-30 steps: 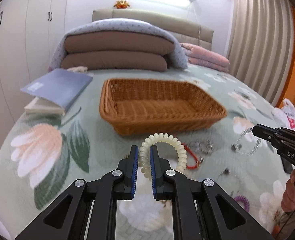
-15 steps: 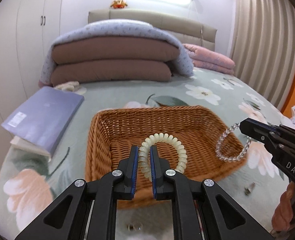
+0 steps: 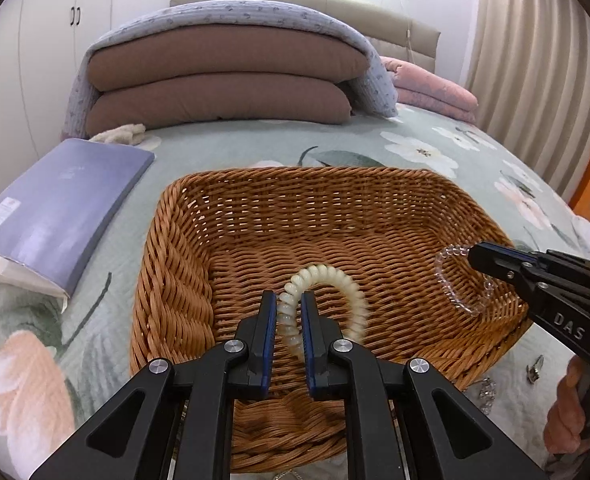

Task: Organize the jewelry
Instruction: 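Carry both items into the wicker basket and open both grippers, then grasp the clear bead bracelet with the left gripper while the right grasps the silver wire bangle, then lower both held items into the wicker basket and open both grippers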

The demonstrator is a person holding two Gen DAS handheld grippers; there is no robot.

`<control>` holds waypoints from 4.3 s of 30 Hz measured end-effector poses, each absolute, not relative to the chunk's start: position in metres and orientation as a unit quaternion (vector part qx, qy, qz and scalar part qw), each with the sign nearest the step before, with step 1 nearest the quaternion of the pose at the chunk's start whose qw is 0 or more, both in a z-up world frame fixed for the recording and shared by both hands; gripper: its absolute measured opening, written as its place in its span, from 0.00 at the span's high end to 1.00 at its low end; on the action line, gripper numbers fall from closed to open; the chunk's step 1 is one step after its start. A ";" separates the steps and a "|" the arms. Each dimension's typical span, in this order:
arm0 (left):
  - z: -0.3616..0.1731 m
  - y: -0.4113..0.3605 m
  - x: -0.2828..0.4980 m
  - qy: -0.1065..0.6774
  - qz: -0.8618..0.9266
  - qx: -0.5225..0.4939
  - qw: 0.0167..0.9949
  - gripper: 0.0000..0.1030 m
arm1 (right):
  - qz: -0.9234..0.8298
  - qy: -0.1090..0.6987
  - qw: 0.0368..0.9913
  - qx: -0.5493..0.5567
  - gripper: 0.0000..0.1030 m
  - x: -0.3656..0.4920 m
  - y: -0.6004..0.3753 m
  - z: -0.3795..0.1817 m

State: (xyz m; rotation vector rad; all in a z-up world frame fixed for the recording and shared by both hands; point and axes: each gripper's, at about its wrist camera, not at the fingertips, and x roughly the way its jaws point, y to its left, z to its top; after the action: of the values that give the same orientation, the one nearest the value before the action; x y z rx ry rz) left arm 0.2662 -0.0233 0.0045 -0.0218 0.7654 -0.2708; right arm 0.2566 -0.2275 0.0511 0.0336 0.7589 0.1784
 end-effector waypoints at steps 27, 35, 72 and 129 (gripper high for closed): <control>0.082 0.041 0.132 0.230 -0.172 -0.100 0.953 0.45 | 0.110 0.223 0.968 0.027 0.68 0.122 -0.226 0.125; 0.070 0.051 0.084 0.234 -0.191 -0.118 0.946 0.45 | 0.123 0.248 0.961 0.017 0.68 0.076 -0.235 0.107; -0.041 -0.024 0.133 0.426 -0.202 -0.035 0.881 0.59 | 0.130 0.415 0.898 -0.071 0.68 0.089 -0.219 -0.005; 0.055 0.008 0.119 0.295 -0.199 -0.073 0.932 0.91 | 0.150 0.239 0.958 0.053 0.88 0.097 -0.222 0.116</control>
State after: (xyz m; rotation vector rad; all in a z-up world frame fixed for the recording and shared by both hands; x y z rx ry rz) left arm 0.1192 0.0082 0.0550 -0.1501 0.6035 -0.4074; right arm 0.0972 -0.2223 0.1161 0.1080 0.4843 0.3033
